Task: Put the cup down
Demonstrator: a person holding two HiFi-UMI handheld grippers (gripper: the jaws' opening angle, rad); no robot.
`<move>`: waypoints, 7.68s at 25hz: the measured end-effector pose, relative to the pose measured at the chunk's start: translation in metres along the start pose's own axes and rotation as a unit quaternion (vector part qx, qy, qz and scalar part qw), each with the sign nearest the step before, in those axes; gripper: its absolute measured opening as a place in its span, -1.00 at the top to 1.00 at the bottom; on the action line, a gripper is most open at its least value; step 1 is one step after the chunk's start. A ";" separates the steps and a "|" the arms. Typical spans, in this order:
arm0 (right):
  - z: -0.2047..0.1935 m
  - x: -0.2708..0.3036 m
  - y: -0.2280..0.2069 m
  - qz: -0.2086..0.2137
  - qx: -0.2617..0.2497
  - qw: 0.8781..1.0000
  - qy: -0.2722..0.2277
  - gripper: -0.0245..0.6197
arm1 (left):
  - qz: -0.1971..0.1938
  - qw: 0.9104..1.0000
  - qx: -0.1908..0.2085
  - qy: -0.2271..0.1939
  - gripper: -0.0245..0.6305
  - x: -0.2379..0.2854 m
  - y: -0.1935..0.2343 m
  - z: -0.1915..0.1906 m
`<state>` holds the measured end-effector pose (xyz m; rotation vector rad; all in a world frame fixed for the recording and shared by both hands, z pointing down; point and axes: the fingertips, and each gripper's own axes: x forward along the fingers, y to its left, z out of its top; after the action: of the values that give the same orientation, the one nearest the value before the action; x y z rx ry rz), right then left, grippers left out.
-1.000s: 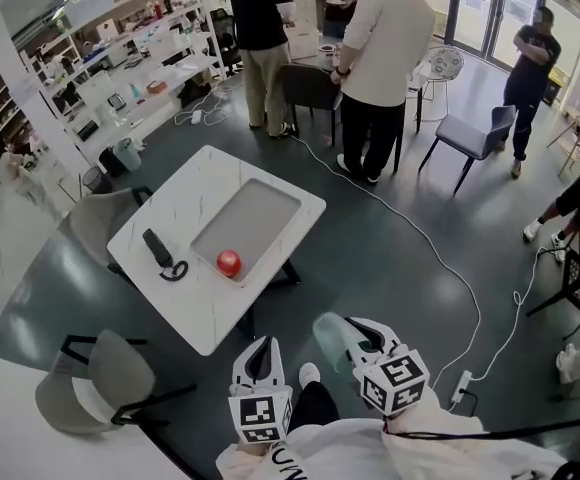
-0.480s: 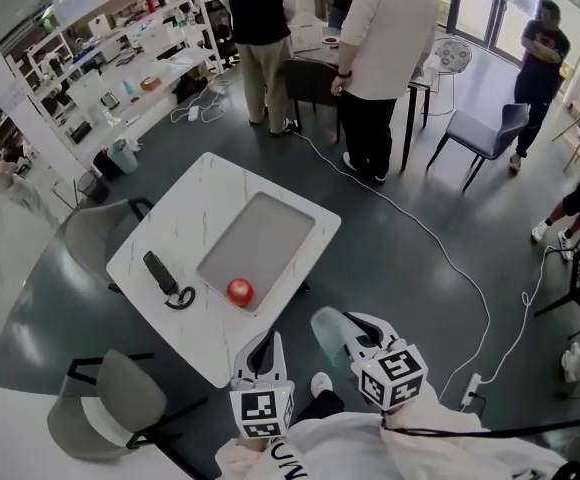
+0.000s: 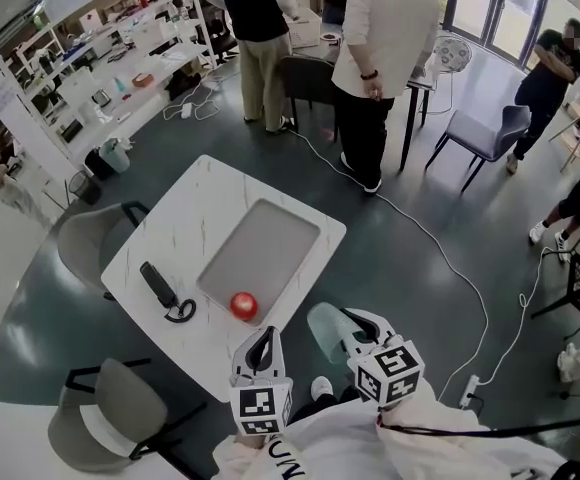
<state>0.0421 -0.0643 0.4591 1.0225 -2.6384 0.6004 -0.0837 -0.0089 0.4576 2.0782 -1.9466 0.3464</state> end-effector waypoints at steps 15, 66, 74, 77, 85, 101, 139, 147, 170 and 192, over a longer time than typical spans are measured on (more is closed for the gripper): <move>0.027 0.042 -0.012 0.041 -0.025 0.999 0.015 0.87 | 0.055 0.998 -0.030 0.007 0.90 0.019 0.023 0.004; 0.019 0.219 -0.069 0.102 -0.125 0.972 0.171 0.87 | 0.156 0.985 -0.061 0.051 0.90 0.128 0.108 -0.012; 0.007 0.249 -0.064 0.103 -0.154 0.961 0.206 0.87 | 0.169 0.981 -0.073 0.064 0.90 0.135 0.127 -0.032; 0.000 0.262 -0.063 0.103 -0.166 0.956 0.220 0.87 | 0.176 0.980 -0.067 0.069 0.90 0.138 0.136 -0.036; -0.010 0.297 -0.053 0.110 -0.194 0.942 0.249 0.87 | 0.182 0.976 -0.084 0.081 0.90 0.147 0.158 -0.045; -0.040 0.364 -0.048 0.123 -0.245 0.906 0.324 0.87 | 0.190 0.967 -0.132 0.108 0.90 0.171 0.187 -0.060; -0.106 0.424 -0.047 0.162 -0.343 0.767 0.517 0.87 | 0.214 0.951 -0.170 0.142 0.90 0.193 0.229 -0.098; -0.107 0.425 -0.050 0.160 -0.332 0.770 0.521 0.87 | 0.213 0.951 -0.170 0.144 0.90 0.195 0.228 -0.101; -0.105 0.431 -0.052 0.165 -0.318 0.783 0.508 0.86 | 0.200 0.952 -0.173 0.157 0.90 0.199 0.221 -0.110; -0.102 0.431 -0.045 0.189 -0.296 0.786 0.508 0.52 | 0.197 0.950 -0.179 0.162 0.90 0.203 0.219 -0.113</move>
<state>-0.2300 -0.2989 0.7215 -0.0849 -1.7819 0.2196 -0.2875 -0.1712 0.6432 1.3148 -2.0258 0.3536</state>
